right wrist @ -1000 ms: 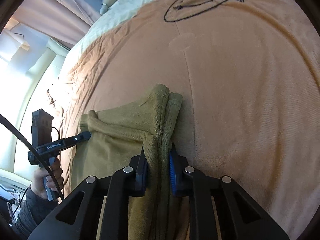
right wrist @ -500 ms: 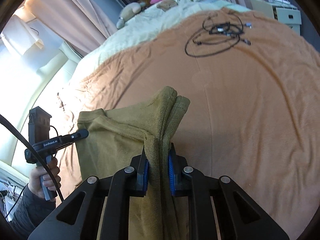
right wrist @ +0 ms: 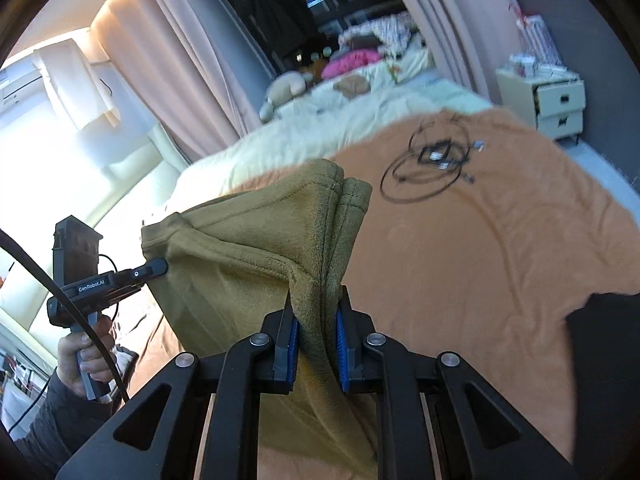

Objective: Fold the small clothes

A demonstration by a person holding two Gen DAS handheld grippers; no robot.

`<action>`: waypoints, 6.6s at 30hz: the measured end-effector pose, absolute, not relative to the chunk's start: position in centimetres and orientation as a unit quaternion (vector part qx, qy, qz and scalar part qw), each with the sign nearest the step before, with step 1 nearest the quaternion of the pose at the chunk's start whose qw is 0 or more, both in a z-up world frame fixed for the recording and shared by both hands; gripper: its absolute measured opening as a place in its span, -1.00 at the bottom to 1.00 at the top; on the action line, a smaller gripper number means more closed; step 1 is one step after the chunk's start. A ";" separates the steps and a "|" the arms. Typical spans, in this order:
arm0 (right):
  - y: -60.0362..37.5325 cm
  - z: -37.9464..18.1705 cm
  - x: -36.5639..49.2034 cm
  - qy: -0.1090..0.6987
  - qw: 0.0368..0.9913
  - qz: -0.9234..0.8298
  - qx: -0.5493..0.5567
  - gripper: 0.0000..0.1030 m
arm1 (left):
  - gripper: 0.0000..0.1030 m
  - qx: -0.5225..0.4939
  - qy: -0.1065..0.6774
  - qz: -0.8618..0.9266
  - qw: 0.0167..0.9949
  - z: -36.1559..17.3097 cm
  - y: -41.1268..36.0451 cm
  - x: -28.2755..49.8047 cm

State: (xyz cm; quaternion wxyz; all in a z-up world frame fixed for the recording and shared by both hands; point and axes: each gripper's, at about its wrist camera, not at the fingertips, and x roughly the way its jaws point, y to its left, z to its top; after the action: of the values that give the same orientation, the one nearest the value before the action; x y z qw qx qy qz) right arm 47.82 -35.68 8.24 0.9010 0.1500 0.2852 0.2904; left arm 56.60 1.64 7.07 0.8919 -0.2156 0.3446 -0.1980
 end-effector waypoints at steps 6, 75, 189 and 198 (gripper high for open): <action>-41.5 11.7 40.7 0.241 0.927 0.252 0.141 -0.77 | -0.90 -0.197 0.320 -0.247 0.893 10.7 -3.3 54.7; -50.0 10.4 39.3 0.357 0.926 -0.089 0.081 0.17 | -0.28 -0.129 0.488 -0.316 0.803 -8.4 -38.4 69.0; -33.6 6.3 -13.0 0.210 0.968 -0.074 0.112 1.00 | 0.99 -0.013 0.282 -0.250 0.926 2.4 -22.4 19.4; -30.9 5.1 -17.8 0.186 0.978 -0.048 0.086 1.00 | 0.99 -0.007 0.240 -0.222 0.945 2.6 -19.8 11.3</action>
State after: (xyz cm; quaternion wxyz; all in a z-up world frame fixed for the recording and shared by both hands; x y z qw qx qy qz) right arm -17.77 -30.89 5.06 0.9777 0.0857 0.1858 -0.0477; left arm 11.30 -19.81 2.64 0.9450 -0.0066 0.2402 -0.2219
